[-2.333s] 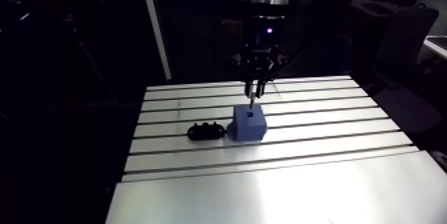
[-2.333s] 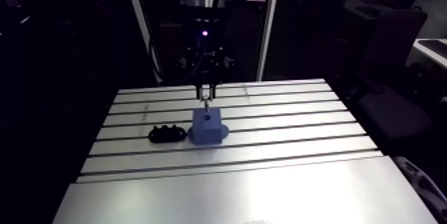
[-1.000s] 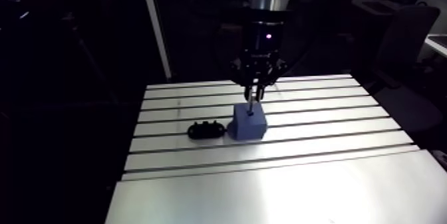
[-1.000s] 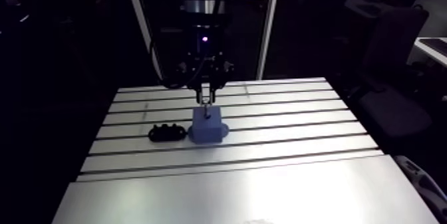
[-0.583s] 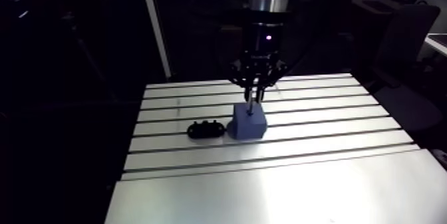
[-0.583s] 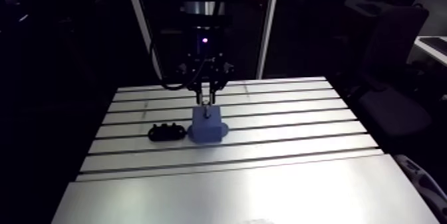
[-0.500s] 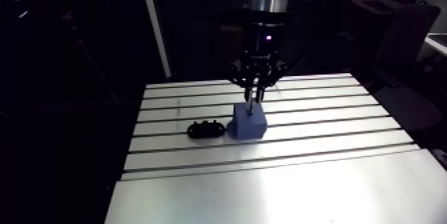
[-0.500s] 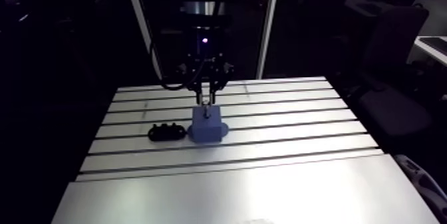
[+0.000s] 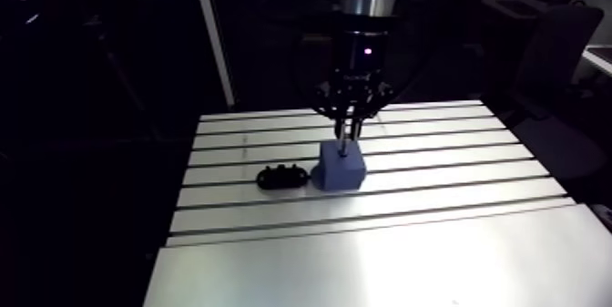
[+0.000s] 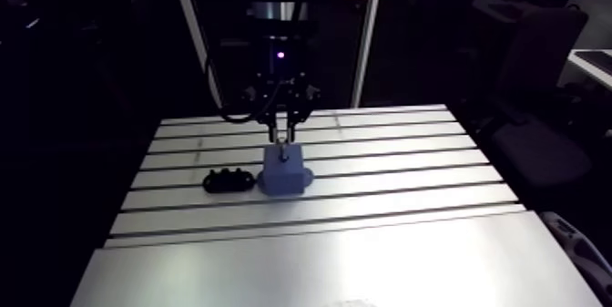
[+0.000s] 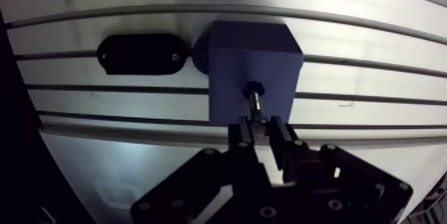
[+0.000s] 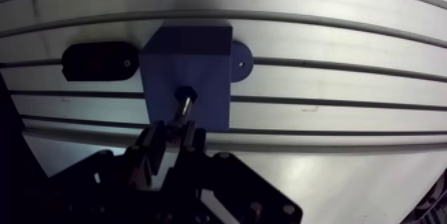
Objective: Pick up the M10 bolt and insert it into the hex recess until seated.
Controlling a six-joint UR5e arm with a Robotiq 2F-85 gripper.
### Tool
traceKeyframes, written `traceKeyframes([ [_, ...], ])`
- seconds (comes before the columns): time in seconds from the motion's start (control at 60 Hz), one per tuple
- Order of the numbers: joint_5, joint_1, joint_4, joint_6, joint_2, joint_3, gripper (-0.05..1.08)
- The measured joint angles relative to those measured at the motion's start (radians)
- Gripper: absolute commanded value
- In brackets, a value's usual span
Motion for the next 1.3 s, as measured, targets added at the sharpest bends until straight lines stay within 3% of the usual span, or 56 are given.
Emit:
traceKeyframes([
  [1.3,-0.002,0.006,-0.002,-0.002,0.025,-0.014,0.85],
])
